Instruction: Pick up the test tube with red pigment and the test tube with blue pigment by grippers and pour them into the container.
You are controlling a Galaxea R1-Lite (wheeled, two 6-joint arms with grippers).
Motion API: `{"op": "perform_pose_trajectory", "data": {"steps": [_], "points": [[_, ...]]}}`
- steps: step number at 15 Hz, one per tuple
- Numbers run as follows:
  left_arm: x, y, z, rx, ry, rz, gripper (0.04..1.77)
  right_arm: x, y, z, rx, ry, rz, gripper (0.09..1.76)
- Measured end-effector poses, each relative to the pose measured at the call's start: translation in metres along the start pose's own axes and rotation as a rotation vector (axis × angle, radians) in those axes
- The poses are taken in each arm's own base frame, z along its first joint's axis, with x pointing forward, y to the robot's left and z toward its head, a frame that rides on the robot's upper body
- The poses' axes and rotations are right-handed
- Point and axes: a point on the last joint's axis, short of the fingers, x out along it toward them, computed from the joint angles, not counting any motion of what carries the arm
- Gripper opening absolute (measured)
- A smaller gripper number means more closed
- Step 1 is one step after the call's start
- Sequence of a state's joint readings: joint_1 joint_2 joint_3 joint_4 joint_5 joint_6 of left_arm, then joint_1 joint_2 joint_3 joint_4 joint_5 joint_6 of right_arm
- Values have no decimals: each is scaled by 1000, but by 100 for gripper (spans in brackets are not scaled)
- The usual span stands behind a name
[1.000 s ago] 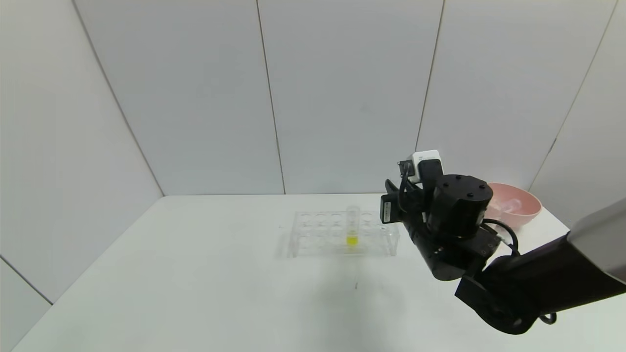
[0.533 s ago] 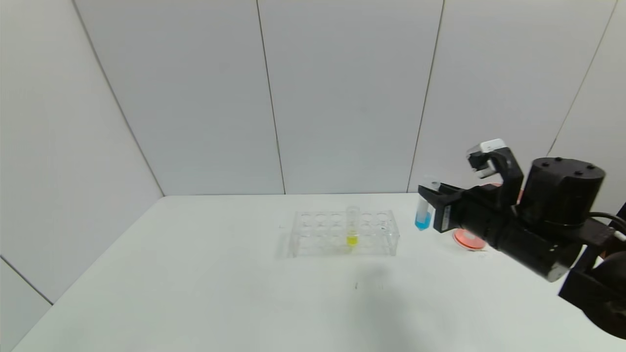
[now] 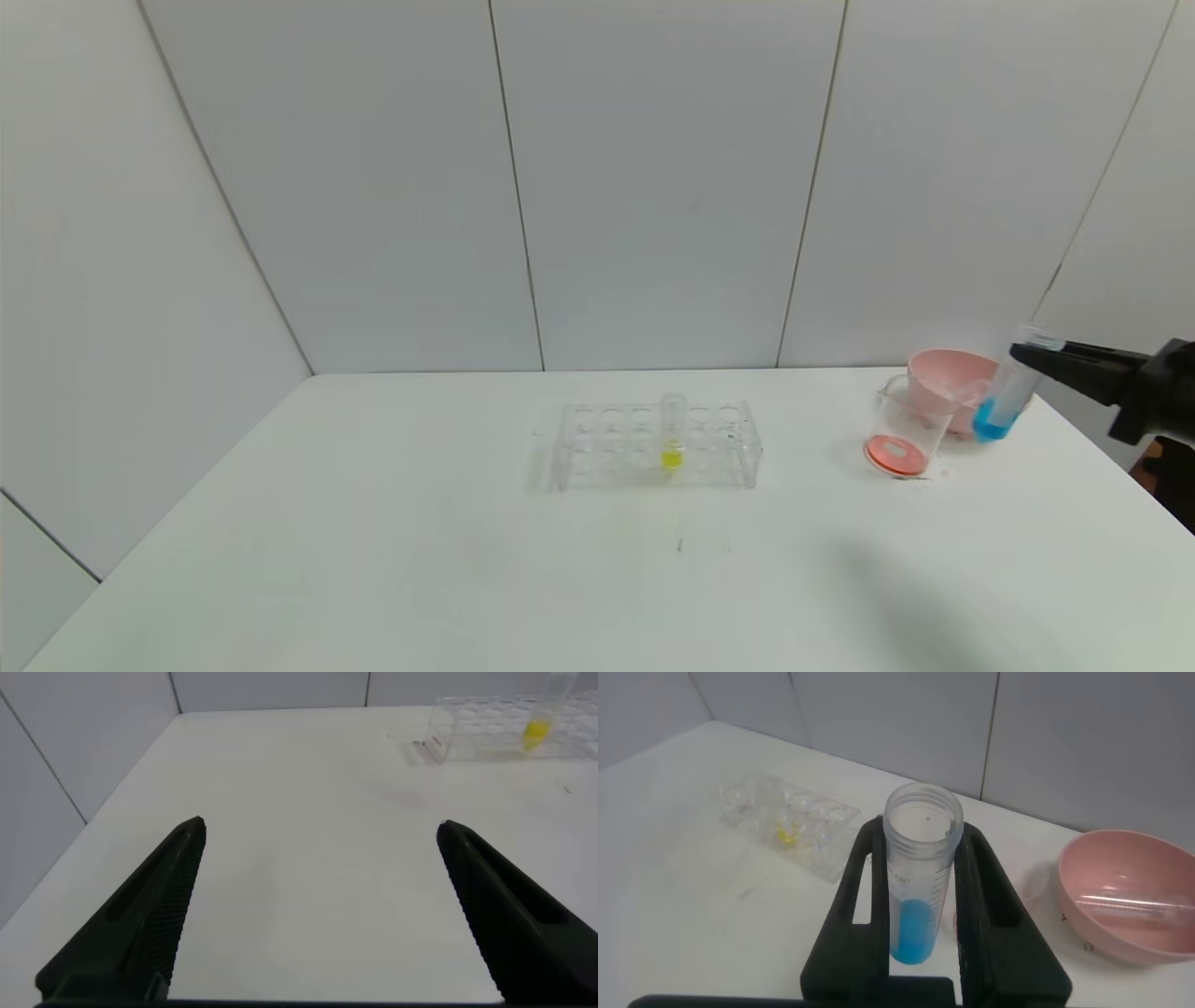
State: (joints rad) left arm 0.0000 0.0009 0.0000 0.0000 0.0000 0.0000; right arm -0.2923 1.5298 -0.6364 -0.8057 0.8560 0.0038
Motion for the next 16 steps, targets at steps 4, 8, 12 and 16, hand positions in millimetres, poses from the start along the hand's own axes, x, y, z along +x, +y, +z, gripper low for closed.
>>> {"op": "perform_pose_trajectory", "data": {"steps": [4, 8, 12, 16], "points": [[0, 0, 0, 0, 0, 0, 176, -23, -43, 0, -75, -5, -42, 47], [0, 0, 0, 0, 0, 0, 176, -13, -93, 0, -109, 2, -86, 47], [0, 0, 0, 0, 0, 0, 176, 11, -126, 1, -36, 66, -94, 47], [0, 0, 0, 0, 0, 0, 176, 41, -147, -8, -79, 100, -72, 47]]}}
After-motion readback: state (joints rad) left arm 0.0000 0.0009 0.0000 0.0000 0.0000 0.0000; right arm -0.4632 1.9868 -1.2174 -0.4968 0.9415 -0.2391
